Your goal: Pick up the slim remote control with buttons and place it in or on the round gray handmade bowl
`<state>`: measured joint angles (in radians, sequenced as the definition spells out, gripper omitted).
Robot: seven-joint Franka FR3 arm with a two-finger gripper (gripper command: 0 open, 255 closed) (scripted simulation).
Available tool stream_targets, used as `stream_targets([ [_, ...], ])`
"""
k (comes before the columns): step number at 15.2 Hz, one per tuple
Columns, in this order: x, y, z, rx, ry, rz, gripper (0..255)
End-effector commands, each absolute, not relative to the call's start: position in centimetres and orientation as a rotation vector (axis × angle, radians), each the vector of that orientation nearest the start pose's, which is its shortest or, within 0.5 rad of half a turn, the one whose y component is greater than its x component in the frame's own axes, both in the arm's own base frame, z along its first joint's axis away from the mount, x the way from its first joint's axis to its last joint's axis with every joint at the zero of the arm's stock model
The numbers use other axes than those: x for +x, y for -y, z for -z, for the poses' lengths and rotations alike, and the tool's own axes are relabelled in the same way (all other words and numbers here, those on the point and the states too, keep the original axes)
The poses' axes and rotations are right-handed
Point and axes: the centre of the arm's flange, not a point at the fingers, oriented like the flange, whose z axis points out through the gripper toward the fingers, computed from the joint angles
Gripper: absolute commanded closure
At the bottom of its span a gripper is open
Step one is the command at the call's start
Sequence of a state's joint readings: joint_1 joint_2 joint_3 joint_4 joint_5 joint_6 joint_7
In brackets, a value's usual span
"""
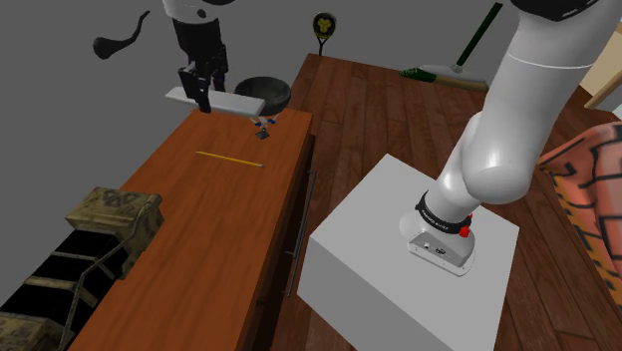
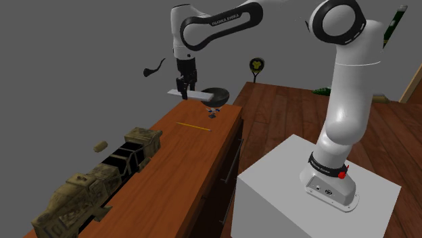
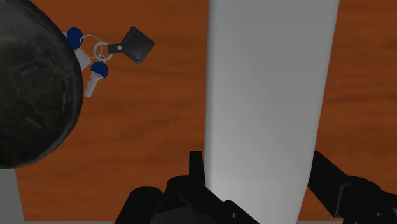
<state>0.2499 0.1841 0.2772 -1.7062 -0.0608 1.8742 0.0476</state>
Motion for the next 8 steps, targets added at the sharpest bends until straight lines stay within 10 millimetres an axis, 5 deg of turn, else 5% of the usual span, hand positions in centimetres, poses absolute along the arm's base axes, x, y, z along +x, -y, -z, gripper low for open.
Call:
stream_targets([
  [1, 54.6, -27.2, -48.0, -3.055, 0.772, -0.009, 255],
  [8, 57.8, -18.6, -48.0, -3.055, 0.772, -0.009, 255],
])
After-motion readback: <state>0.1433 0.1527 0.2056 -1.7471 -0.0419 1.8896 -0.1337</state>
